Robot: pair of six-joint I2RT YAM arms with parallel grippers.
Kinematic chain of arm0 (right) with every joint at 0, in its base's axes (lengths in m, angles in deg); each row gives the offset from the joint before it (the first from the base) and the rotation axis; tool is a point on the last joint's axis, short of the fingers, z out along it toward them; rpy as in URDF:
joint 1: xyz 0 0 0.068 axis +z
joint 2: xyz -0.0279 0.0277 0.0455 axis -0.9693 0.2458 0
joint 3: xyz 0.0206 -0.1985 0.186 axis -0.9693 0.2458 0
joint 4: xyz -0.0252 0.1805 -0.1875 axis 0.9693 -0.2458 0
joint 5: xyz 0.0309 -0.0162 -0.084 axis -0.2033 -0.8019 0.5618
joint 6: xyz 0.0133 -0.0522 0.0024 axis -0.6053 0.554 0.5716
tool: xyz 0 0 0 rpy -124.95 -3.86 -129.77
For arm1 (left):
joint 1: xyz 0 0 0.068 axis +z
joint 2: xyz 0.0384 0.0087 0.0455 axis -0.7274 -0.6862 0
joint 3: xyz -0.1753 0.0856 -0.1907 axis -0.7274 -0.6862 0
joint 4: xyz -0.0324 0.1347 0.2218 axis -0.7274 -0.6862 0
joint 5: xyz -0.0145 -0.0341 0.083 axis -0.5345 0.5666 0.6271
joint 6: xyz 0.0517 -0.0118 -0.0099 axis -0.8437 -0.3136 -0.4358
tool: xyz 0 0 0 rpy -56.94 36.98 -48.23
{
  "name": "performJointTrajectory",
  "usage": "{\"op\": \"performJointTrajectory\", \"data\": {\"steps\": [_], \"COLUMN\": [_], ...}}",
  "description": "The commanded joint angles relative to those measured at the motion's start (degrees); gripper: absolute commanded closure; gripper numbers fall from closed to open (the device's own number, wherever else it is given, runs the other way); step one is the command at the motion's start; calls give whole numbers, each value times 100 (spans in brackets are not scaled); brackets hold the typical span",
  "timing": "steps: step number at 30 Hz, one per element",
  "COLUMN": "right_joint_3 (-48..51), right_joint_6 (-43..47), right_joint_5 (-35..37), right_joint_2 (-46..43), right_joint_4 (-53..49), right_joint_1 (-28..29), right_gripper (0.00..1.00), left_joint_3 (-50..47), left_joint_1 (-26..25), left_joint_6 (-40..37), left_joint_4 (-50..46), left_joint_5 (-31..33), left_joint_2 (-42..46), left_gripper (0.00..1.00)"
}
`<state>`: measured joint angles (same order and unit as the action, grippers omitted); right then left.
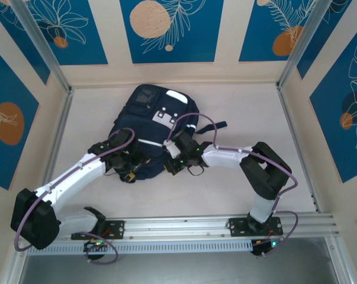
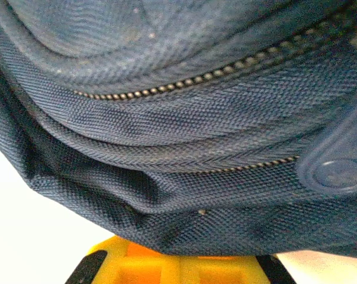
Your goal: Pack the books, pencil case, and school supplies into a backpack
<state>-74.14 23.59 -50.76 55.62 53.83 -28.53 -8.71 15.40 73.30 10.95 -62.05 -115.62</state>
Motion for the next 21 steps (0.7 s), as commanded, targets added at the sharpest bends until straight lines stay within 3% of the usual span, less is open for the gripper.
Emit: {"op": "performJointTrajectory", "data": {"steps": [1, 7, 16, 21], "right_joint_3": [-154, -139, 164, 322], "right_joint_6": [151, 168, 109, 62], "right_joint_5": [-178, -78, 125, 215], "right_joint_2": [14, -22, -206, -295], "right_joint_4": [-3, -73, -41, 13], "right_joint_1": [126, 219, 250, 237], "right_gripper": [100, 100, 100, 100], "left_joint_3": [-19, -17, -37, -176], "left_joint_1": [-11, 13, 89, 103], "left_joint_6": [467, 445, 108, -125], "left_joint_4": [127, 634, 673, 610], "left_joint_5": [350, 351, 466, 457], "left_joint_2": [-234, -875, -1088, -820], "left_gripper": [21, 37, 99, 100]}}
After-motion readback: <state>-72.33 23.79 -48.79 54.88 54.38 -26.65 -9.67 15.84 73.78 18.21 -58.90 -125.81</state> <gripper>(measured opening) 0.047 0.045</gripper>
